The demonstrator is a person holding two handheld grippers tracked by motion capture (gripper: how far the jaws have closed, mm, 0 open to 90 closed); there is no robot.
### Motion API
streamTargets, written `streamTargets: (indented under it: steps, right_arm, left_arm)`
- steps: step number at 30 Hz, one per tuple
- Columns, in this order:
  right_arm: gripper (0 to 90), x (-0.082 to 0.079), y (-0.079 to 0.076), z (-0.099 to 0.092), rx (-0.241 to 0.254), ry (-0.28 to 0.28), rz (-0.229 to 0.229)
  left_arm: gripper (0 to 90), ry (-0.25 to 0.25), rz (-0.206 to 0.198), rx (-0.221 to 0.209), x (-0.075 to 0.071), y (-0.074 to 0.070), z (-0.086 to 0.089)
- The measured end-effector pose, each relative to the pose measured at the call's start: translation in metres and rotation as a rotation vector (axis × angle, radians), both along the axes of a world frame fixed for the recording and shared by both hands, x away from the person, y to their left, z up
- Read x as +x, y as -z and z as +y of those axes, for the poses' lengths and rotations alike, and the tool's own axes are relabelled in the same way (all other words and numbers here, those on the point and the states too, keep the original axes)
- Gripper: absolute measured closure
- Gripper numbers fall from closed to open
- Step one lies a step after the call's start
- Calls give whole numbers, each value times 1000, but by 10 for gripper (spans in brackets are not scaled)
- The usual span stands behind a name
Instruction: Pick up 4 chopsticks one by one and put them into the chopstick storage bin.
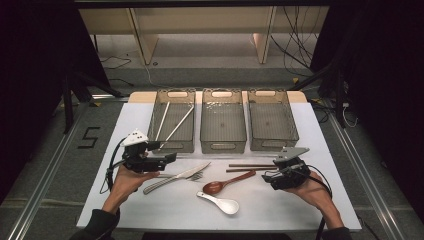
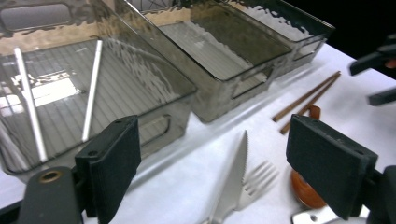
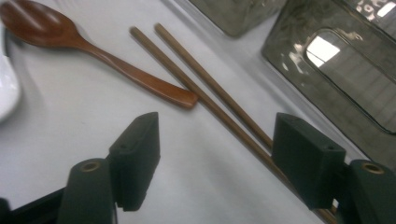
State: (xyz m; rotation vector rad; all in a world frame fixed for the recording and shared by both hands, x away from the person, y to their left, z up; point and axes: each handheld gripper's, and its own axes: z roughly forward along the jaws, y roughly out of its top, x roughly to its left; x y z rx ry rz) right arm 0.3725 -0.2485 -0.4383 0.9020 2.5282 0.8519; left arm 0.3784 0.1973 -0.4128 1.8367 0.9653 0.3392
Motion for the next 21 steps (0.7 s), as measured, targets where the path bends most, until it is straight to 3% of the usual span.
streamTargets:
  steps: [5, 13, 21]
  right_arm:
    - [418, 13, 6, -4, -46, -6, 27]
    - [518, 32, 13, 1, -147, -55, 71]
    - [613, 42, 17, 4, -181, -97, 96]
  left_arm:
    - [172, 6, -21, -6, -13, 10, 1]
    - [173, 17, -36, 27, -27, 20, -2]
    - [173, 23, -35, 42, -33, 27, 0]
